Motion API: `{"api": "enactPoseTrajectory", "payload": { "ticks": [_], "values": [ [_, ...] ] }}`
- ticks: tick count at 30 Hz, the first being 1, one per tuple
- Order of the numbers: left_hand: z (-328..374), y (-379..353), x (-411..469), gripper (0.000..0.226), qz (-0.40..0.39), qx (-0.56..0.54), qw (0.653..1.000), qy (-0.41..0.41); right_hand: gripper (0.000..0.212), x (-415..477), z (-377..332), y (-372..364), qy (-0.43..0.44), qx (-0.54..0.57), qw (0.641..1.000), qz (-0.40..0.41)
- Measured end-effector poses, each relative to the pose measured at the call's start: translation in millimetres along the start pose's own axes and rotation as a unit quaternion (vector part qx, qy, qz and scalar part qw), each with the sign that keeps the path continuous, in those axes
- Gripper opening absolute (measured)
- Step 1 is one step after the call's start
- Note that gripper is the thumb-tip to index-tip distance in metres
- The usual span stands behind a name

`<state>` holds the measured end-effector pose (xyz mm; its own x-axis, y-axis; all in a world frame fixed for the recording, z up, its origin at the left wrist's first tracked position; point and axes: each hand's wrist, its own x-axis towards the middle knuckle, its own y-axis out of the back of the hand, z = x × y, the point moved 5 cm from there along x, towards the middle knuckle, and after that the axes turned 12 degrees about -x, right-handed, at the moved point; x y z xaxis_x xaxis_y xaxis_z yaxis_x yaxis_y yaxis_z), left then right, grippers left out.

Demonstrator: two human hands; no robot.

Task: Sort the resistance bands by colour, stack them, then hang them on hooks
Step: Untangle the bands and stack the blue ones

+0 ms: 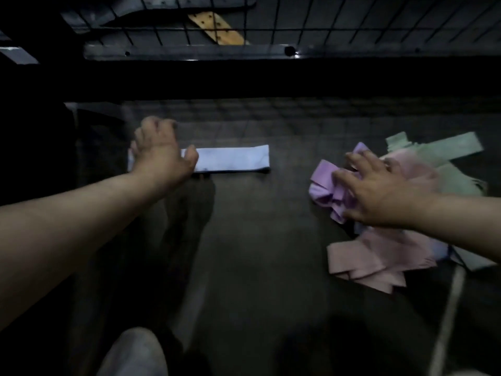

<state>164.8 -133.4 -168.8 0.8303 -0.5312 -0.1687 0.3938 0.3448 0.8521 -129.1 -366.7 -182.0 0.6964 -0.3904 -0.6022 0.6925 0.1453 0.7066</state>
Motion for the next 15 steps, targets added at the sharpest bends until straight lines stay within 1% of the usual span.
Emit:
{"api": "enactPoseTrajectory", "payload": {
  "ticks": [2, 3, 4, 5, 7, 9, 10, 12, 14, 15],
  "values": [
    [44, -12, -11, 0.058, -0.059, -0.009, 0.995, -0.081, 0.107, -18, 29, -27, -0.017, 0.028, 0.996, -0.083],
    [67, -19, -17, 0.057, -0.097, -0.002, 0.988, -0.12, 0.11, -25, 41, -37, -0.027, 0.066, 0.992, -0.103],
    [90, -28, -23, 0.057, -0.142, 0.015, 0.977, -0.16, 0.108, -29, 51, -44, -0.039, 0.112, 0.987, -0.104],
    [112, -36, -30, 0.057, -0.192, 0.037, 0.96, -0.198, 0.1, -32, 58, -49, -0.05, 0.154, 0.983, -0.084],
    [153, -57, -45, 0.056, -0.287, 0.08, 0.921, -0.252, 0.075, -32, 67, -53, -0.061, 0.177, 0.982, -0.015],
    [188, -79, -60, 0.056, -0.361, 0.112, 0.886, -0.268, 0.054, -31, 66, -58, -0.052, 0.194, 0.98, 0.017],
    [203, -91, -68, 0.059, -0.388, 0.12, 0.874, -0.268, 0.051, -31, 65, -62, -0.049, 0.207, 0.977, 0.011],
    [225, -117, -81, 0.067, -0.414, 0.116, 0.864, -0.264, 0.045, -32, 65, -66, -0.048, 0.233, 0.971, 0.016],
    [235, -145, -94, 0.078, -0.42, 0.109, 0.864, -0.257, 0.036, -33, 75, -64, -0.091, 0.277, 0.953, 0.078],
    [235, -158, -101, 0.082, -0.417, 0.107, 0.865, -0.256, 0.038, -36, 83, -60, -0.127, 0.284, 0.943, 0.12]
  ]
}}
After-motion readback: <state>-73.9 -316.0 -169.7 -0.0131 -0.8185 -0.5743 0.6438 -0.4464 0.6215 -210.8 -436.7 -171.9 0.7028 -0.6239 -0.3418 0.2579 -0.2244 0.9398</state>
